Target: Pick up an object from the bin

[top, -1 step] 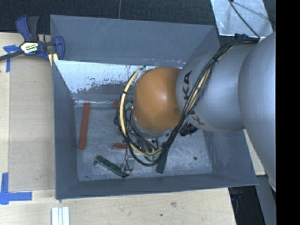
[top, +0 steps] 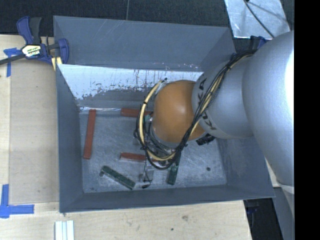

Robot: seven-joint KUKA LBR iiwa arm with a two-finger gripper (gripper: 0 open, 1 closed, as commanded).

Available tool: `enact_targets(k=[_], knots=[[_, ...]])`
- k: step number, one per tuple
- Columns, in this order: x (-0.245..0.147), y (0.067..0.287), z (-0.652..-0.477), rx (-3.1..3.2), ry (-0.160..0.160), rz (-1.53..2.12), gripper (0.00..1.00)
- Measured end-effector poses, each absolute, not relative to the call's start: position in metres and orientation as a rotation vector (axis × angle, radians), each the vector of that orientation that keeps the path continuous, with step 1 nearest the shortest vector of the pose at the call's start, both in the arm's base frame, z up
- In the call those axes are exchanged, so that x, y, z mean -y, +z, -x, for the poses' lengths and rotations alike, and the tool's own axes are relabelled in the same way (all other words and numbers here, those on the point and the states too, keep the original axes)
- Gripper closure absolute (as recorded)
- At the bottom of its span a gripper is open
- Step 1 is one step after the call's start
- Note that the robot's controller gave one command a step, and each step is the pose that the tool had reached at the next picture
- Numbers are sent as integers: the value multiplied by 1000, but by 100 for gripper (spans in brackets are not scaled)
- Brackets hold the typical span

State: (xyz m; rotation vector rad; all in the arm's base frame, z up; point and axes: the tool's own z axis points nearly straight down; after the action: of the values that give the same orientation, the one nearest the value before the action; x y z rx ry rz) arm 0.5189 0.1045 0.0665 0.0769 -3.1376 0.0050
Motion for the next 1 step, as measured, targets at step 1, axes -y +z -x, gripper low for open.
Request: enact_targets(k=[1], knots=[[-108,71,-520,3144,-2,-81,100]])
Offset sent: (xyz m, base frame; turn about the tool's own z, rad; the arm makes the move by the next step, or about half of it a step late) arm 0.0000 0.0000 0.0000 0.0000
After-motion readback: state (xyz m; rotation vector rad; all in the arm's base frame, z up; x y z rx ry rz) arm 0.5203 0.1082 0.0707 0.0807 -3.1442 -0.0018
